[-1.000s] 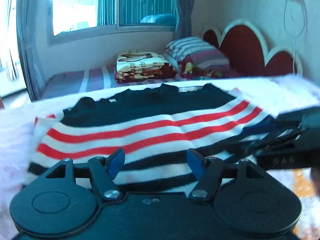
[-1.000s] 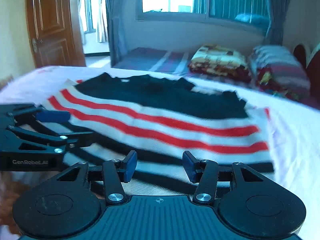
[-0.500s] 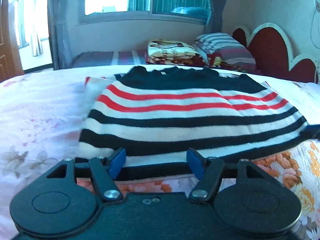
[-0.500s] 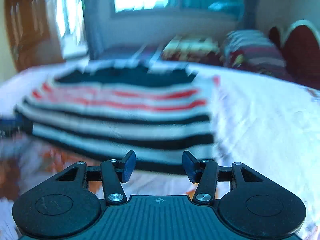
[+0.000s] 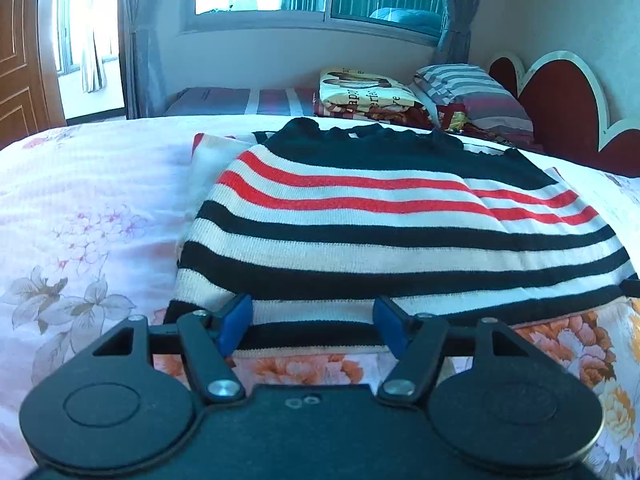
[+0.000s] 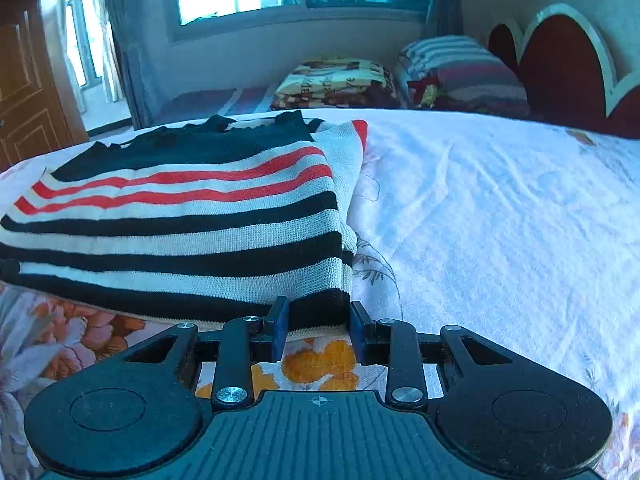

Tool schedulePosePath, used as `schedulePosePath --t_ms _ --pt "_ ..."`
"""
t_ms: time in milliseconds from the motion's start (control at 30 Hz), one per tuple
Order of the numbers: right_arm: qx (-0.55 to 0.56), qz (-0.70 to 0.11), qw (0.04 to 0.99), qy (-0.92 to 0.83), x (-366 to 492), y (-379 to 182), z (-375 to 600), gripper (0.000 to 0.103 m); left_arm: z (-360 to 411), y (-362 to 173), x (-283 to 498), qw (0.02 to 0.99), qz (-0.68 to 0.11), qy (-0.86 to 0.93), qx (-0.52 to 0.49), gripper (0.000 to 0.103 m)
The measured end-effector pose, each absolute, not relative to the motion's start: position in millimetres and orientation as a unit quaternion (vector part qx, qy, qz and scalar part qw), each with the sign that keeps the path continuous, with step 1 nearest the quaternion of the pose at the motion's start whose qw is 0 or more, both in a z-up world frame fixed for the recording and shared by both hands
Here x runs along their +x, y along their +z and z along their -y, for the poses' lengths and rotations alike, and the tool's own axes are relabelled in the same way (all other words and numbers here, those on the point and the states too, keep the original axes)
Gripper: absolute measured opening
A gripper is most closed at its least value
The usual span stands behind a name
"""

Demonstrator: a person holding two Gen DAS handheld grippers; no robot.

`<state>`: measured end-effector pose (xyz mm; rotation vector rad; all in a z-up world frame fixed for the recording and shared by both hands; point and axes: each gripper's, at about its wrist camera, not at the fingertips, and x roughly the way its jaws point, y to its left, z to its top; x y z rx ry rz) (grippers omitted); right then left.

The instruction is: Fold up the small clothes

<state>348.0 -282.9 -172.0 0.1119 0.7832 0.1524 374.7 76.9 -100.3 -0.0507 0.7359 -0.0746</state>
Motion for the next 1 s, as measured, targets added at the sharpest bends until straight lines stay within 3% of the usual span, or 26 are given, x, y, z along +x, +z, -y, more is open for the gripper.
schedulePosePath --t_ms 200,333,1000 --pt "0.052 -0.327 0.940 0.077 329.8 -145.8 280.1 0.031 -82.8 -96.8 359.8 0.936 -0.351 -0.026 -0.024 0.065" --pt "0.012 -0.370 0.925 0.081 338.9 -165.8 266.0 0.031 -84.1 -101.4 360.2 0.935 -0.352 -0.021 -0.031 0.066" --pt "-0.031 -0.367 0.926 0.077 338.8 -173.3 257.6 0.031 -84.4 -103.4 360.2 0.934 -0.354 -0.034 -0.013 0.067"
